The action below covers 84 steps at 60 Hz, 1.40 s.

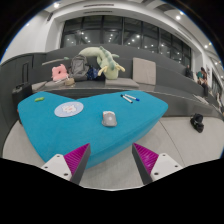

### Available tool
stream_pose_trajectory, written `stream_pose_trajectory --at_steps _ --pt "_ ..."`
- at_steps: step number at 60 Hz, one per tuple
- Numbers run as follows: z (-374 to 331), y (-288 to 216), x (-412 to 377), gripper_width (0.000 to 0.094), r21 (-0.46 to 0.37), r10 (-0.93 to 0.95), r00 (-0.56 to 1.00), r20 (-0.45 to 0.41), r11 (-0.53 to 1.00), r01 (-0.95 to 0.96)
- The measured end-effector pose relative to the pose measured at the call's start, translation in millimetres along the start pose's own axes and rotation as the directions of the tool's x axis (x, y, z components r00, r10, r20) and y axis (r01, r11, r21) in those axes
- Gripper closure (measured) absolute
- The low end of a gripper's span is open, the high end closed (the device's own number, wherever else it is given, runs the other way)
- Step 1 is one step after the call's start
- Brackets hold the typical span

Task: Arrange mouse

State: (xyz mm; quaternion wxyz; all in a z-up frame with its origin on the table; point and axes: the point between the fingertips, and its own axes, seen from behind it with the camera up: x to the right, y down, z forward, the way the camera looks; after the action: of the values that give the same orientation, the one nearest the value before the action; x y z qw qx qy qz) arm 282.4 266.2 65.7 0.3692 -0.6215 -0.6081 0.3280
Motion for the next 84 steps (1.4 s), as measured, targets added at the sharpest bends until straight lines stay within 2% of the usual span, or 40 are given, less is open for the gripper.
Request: stream_pose_trajectory --at_steps 10,18,25,37,46,66,78,84 --pt "11.0 -6.0 4.1 0.0082 0.023 -0.011 1.0 0.006 1.0 0.011" --pt "30.8 -9.2 -12.5 0.0081 0.032 -0.004 0.998 0.06 0.999 0.002" --pt "61.6 -20.1 -20.0 0.0082 0.072 -0.014 0.995 0.097 0.997 0.007" --pt "119.7 -45.2 -20.4 0.0085 0.144 -0.038 0.997 0.074 0.989 0.027" --pt "166.7 -52.9 -27.9 0.0083 0.121 -0.017 0.996 0.088 0.993 0.006" --pt "255.9 -55.1 -19.0 0.0082 0.051 -0.017 0.999 0.032 0.999 0.015" --pt "273.6 -61.6 -22.5 0.0088 0.036 0.013 0.999 0.04 0.999 -0.015" --pt "280.3 -61.0 -28.2 0.0139 0.029 0.013 0.998 0.061 0.999 -0.015"
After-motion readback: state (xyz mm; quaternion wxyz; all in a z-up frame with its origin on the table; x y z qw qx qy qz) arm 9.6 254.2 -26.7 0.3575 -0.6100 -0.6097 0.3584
